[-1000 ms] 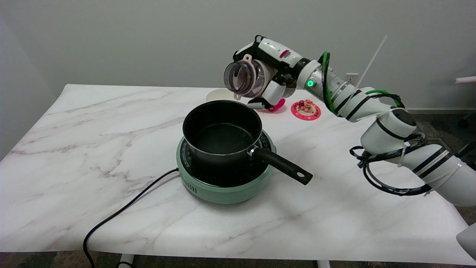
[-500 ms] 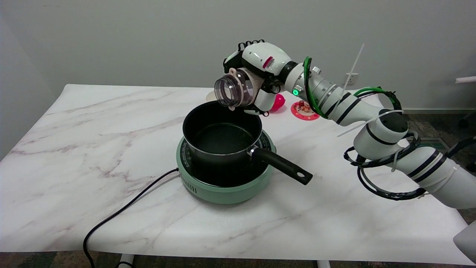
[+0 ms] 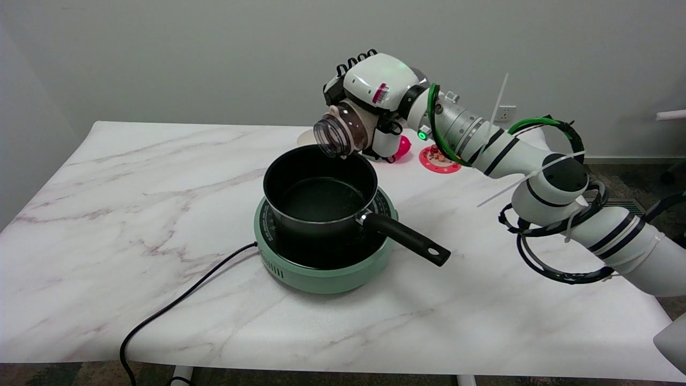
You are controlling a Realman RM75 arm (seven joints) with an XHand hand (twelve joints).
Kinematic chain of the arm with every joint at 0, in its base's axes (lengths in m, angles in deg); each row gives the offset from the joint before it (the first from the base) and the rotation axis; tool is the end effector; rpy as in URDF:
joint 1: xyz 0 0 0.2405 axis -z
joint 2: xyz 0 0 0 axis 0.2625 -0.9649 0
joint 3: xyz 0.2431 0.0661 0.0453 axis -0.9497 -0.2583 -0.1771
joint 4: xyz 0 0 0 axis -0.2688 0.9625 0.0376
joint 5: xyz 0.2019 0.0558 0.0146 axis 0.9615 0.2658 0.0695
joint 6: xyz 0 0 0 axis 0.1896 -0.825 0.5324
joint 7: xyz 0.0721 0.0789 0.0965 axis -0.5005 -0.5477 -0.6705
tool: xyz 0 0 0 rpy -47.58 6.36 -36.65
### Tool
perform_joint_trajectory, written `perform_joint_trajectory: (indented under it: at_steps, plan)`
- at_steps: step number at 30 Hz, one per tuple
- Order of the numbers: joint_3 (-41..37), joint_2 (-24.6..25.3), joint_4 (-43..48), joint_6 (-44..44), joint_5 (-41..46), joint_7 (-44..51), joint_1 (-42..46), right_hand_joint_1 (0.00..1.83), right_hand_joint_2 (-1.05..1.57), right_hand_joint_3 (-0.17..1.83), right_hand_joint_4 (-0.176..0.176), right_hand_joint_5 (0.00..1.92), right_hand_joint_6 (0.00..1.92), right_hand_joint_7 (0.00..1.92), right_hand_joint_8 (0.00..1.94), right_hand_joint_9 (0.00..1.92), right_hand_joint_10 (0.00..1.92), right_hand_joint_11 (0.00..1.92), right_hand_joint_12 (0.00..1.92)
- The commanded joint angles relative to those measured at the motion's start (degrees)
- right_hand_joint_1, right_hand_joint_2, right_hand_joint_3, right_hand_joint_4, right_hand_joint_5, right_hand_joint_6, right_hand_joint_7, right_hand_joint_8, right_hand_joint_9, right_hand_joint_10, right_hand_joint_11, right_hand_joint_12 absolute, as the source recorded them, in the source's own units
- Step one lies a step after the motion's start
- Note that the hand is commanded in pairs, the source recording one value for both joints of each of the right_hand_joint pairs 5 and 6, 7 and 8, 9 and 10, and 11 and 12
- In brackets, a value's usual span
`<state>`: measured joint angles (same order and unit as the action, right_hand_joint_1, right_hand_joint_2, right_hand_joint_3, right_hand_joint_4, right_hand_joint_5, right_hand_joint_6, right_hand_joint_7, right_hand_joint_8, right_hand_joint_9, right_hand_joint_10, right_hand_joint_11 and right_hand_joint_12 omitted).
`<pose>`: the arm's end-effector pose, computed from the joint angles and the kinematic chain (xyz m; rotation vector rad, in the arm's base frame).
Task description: Pour the contents of the bottle into the soup pot.
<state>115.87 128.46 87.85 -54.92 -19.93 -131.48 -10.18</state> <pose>-0.1062 -0.3999 0.2700 2.0397 0.2331 0.1051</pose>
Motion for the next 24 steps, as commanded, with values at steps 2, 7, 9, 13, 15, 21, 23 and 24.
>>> perform_joint_trajectory:
  at_steps: [2, 7, 9, 13, 15, 21, 23, 24]
  plan:
    - [0.30, -1.40, -0.51, -1.90, -9.27, 2.89, -2.40, 1.64, 0.14, 1.40, 0.000, 1.58, 1.58, 1.53, 1.53, 1.33, 1.33, 1.11, 1.11]
    - [0.31, -1.62, -0.03, -4.06, -12.54, 2.89, -4.53, 1.63, 0.11, 1.43, 0.000, 1.57, 1.57, 1.52, 1.52, 1.32, 1.32, 1.10, 1.10]
    - [0.52, -1.64, 0.05, -5.74, -13.84, 2.89, -5.52, 1.62, 0.11, 1.42, 0.000, 1.58, 1.58, 1.52, 1.52, 1.32, 1.32, 1.10, 1.10]
    - [1.30, -2.25, 0.21, -7.73, -15.15, 2.89, -7.63, 1.61, 0.17, 1.40, 0.000, 1.62, 1.62, 1.53, 1.53, 1.33, 1.33, 1.11, 1.11]
    - [1.64, -2.73, 0.29, -8.10, -15.68, 2.89, -7.87, 1.61, 0.19, 1.38, 0.000, 1.63, 1.63, 1.54, 1.54, 1.32, 1.32, 1.11, 1.11]
    - [2.37, -3.22, 0.36, -9.19, -17.58, 2.89, -8.09, 1.60, 0.21, 1.35, 0.000, 1.64, 1.64, 1.54, 1.54, 1.32, 1.32, 1.11, 1.11]
    - [2.36, -3.24, 0.58, -9.20, -18.06, 2.89, -7.66, 1.60, 0.23, 1.32, 0.000, 1.66, 1.66, 1.55, 1.55, 1.33, 1.33, 1.12, 1.12]
    - [2.29, -3.30, 0.88, -9.04, -18.34, 2.89, -7.29, 1.60, 0.24, 1.32, 0.000, 1.67, 1.67, 1.55, 1.55, 1.33, 1.33, 1.12, 1.12]
